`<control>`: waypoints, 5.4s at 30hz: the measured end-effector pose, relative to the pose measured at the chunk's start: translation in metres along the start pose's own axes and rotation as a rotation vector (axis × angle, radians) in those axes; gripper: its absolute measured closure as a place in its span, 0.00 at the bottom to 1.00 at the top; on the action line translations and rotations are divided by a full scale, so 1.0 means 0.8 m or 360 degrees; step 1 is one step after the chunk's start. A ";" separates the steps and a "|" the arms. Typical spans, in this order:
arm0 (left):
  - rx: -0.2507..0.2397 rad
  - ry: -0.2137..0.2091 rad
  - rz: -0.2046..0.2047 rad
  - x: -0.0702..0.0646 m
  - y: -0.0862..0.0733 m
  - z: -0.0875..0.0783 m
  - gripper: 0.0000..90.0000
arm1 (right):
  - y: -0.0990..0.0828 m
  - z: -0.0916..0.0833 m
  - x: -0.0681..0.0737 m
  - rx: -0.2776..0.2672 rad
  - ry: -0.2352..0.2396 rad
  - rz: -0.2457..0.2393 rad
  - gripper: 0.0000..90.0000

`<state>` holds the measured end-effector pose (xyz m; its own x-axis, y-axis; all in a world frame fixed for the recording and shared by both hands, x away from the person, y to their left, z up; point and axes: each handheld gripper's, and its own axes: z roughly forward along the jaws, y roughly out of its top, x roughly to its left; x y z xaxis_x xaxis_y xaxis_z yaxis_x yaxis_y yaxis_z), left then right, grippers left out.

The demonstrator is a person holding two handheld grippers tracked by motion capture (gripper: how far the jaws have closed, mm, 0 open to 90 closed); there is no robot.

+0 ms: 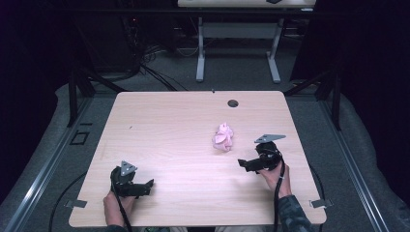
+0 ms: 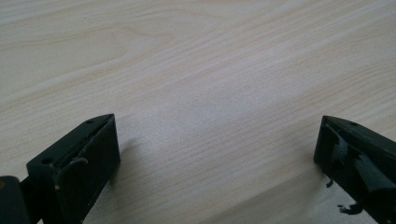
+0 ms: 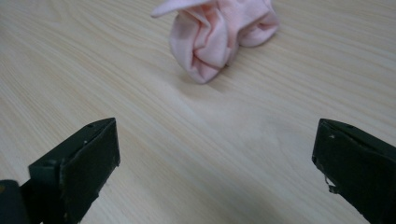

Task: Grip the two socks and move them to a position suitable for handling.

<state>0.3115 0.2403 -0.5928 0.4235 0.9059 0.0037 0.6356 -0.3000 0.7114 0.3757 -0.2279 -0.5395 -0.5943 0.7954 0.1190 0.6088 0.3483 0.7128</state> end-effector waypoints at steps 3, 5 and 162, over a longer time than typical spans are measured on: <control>0.0001 0.0001 0.0000 0.000 0.000 0.000 0.00 | 0.013 0.012 0.005 0.0009 0.0029 -0.0037 0.01; 0.0001 0.0001 0.0000 0.000 0.000 0.000 0.00 | 0.025 0.022 0.009 0.0022 0.0054 -0.0044 0.02; -0.0002 0.0016 -0.0022 0.000 0.000 0.000 0.00 | 0.094 0.147 -0.032 0.0110 -0.0143 0.0169 0.71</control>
<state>0.3117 0.2406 -0.5929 0.4079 0.9130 0.0008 0.6405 -0.2868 0.7124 0.4984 -0.1640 -0.5704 -0.4773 0.8696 0.1264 0.7023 0.2911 0.6496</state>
